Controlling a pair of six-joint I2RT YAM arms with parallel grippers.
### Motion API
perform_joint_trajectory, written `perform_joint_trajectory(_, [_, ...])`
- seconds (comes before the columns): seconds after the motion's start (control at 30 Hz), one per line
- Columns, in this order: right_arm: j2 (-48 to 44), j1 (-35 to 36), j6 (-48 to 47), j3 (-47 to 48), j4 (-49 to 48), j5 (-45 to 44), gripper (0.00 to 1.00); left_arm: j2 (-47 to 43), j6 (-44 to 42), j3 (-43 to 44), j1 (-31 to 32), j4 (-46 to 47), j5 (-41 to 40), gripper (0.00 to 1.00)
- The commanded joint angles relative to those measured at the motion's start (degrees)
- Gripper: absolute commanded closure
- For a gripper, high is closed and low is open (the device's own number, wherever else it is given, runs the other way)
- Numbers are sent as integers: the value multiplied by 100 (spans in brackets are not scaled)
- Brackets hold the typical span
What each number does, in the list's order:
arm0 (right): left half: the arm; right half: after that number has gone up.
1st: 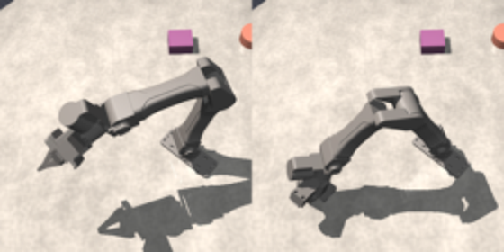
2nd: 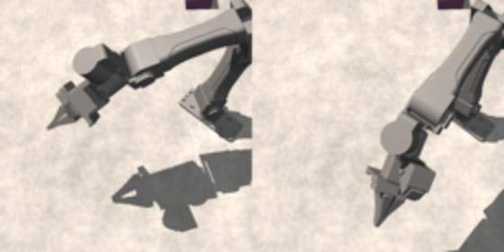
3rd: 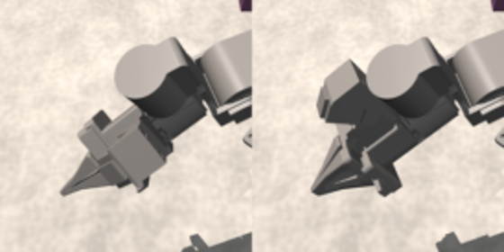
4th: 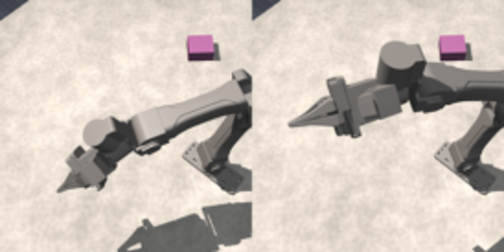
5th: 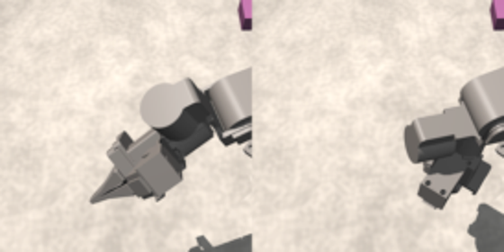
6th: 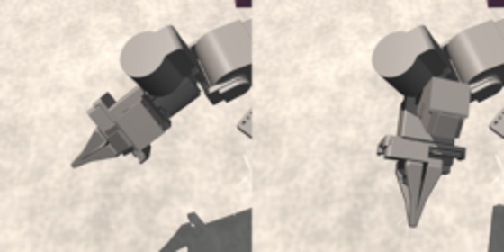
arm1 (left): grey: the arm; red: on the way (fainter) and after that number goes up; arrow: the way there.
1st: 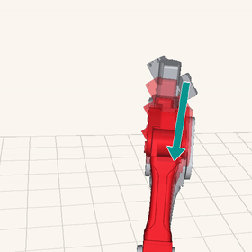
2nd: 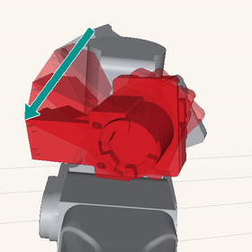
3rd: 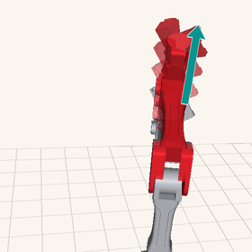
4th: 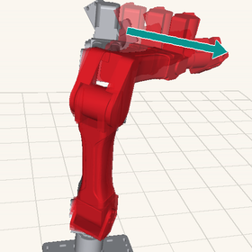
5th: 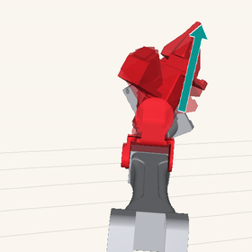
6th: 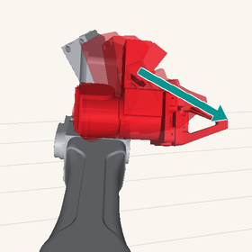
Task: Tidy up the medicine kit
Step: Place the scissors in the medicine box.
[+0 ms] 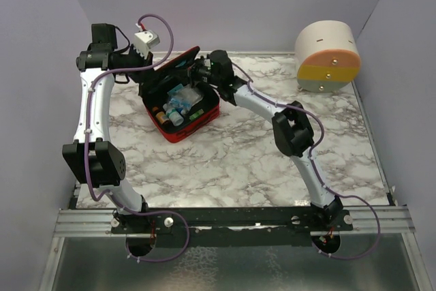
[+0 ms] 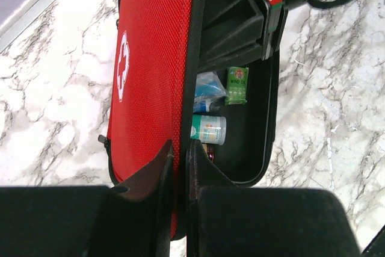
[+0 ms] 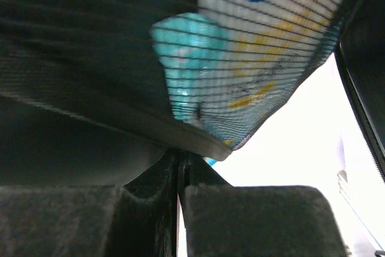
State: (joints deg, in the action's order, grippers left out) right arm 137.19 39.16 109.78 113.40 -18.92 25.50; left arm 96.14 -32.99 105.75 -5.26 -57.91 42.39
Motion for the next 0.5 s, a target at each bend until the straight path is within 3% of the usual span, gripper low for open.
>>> perform_joint_trajectory(0.0, [125, -73, -1214, 1365, 2121, -82, 99, 10, 14, 64, 91, -590, 311, 100])
perform_joint_trajectory(0.1, [211, -93, -1754, 1988, 3336, -162, 99, 21, 12, 57, 87, -595, 319, 100])
perform_joint_trajectory(0.2, [88, -101, -2082, 2012, 3947, -275, 99, 53, 12, 76, 86, -591, 338, 100])
perform_joint_trajectory(0.47, [-1063, -114, -2424, 239, 2550, -322, 99, 89, -57, 41, 95, -590, 224, 100])
